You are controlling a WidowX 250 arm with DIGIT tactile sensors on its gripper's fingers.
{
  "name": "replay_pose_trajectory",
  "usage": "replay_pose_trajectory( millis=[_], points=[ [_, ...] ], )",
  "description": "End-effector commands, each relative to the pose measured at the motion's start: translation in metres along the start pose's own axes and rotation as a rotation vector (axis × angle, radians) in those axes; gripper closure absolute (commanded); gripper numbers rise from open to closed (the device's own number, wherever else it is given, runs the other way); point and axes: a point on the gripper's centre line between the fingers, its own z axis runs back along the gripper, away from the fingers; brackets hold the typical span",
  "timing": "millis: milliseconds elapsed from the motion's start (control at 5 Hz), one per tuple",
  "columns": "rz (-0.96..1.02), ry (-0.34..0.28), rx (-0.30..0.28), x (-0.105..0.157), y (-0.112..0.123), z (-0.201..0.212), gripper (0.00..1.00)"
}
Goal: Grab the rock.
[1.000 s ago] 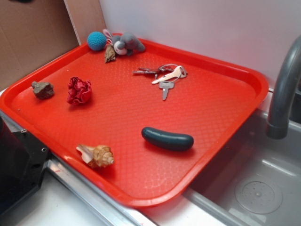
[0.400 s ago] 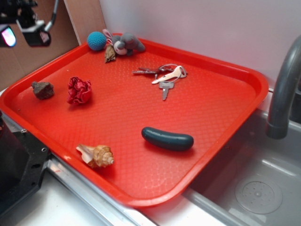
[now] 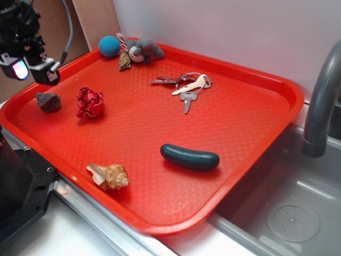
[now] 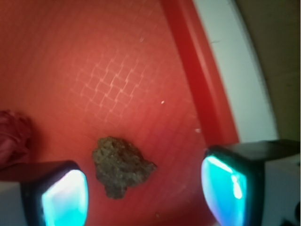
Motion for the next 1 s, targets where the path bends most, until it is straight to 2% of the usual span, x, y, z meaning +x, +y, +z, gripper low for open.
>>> replay_pose_trajectory(
  millis=[0,200,400,600,800],
  points=[
    [-0.111,0.016,0.025,-0.011,0.005,-0.031,0.0],
    [-0.143,0.037,0.044,-0.011,-0.003,-0.039,0.0],
    [-0.177,0.038,0.02,0.005,-0.015,-0.042,0.0],
    [-0.201,0.02,0.027,0.011,-0.023,-0.038,0.0],
    [-0.202,0.024,0.037,0.011,-0.023,-0.038,1.0]
  ],
)
